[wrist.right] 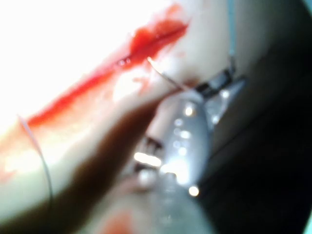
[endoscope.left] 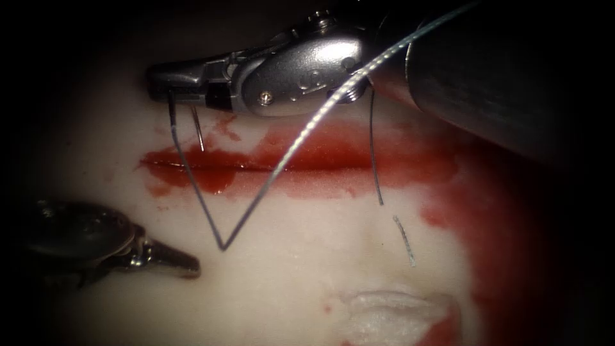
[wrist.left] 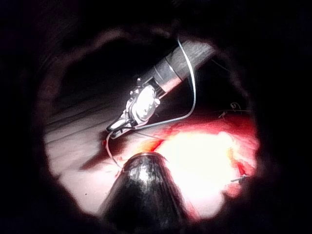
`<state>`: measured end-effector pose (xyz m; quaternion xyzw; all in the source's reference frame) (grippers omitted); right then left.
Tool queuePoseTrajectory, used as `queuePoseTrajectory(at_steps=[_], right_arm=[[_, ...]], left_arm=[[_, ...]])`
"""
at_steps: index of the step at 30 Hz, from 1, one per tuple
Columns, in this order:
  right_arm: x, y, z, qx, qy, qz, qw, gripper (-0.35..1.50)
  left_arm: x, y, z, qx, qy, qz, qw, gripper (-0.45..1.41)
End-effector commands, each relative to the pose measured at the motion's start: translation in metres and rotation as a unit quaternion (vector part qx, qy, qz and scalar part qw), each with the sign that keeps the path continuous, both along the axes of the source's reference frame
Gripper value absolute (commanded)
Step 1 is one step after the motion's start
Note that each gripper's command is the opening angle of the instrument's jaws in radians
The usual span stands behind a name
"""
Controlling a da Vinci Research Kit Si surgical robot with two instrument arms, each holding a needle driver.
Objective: Wound Closure
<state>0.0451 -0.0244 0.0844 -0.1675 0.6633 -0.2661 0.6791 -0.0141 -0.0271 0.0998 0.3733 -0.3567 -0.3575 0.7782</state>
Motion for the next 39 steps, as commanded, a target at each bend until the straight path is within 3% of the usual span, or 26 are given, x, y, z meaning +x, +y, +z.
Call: queuePoseTrajectory(at_steps=[1, 12, 13, 14, 17, 22, 25, 26, 32, 36, 39], right_arm=[[0.0008, 0.001, 0.0001, 0.001, 0.0, 0.006, 1.0, -0.35], [0.0007, 0.0009, 0.0001, 0.027, -0.012, 0.03, 0.999, -0.35], [0.0007, 0.0009, 0.0001, 0.03, -0.013, 0.032, 0.999, -0.35], [0.0007, 0.0009, 0.0001, 0.03, -0.013, 0.033, 0.999, -0.35], [0.0006, 0.0011, 0.0, 0.034, -0.015, 0.037, 0.999, -0.35], [0.0005, 0.0014, 0.0, 0.037, -0.017, 0.042, 0.998, -0.35], [0.0004, 0.0015, 0.0001, 0.037, -0.017, 0.043, 0.998, -0.35], [0.0004, 0.0016, 0.0001, 0.037, -0.017, 0.043, 0.998, -0.35], [0.0004, 0.0016, 0.0001, 0.037, -0.017, 0.044, 0.998, -0.35], [0.0004, 0.0016, 0.0001, 0.04, -0.017, 0.044, 0.998, -0.35], [0.0004, 0.0016, 0.0001, 0.04, -0.017, 0.044, 0.998, -0.35]], left_arm=[[-0.0006, 0.001, -0.0002, -0.001, -0.002, 0.001, 1.0, -0.27], [-0.0009, -0.0001, 0.0005, 0.016, 0.004, 0.013, 1.0, -0.27], [-0.0009, -0.0001, 0.0006, 0.015, 0.003, 0.015, 1.0, -0.28], [-0.0009, 0.0, 0.0005, 0.018, 0.002, 0.017, 1.0, -0.45], [-0.0009, 0.0018, -0.0007, -0.003, 0.006, -0.003, 1.0, -0.43], [-0.0001, 0.0043, -0.0034, -0.004, -0.028, -0.043, 0.999, -0.2], [0.0002, 0.0053, -0.0044, -0.019, -0.034, -0.058, 0.998, -0.28], [0.0002, 0.0055, -0.0046, -0.022, -0.034, -0.064, 0.997, -0.4], [0.0, 0.0061, -0.0041, -0.13, -0.013, -0.08, 0.988, -0.45], [-0.0003, 0.0061, -0.0026, -0.2, 0.014, -0.065, 0.978, -0.45], [-0.0007, 0.0062, -0.0015, -0.218, 0.032, -0.055, 0.974, -0.45]])
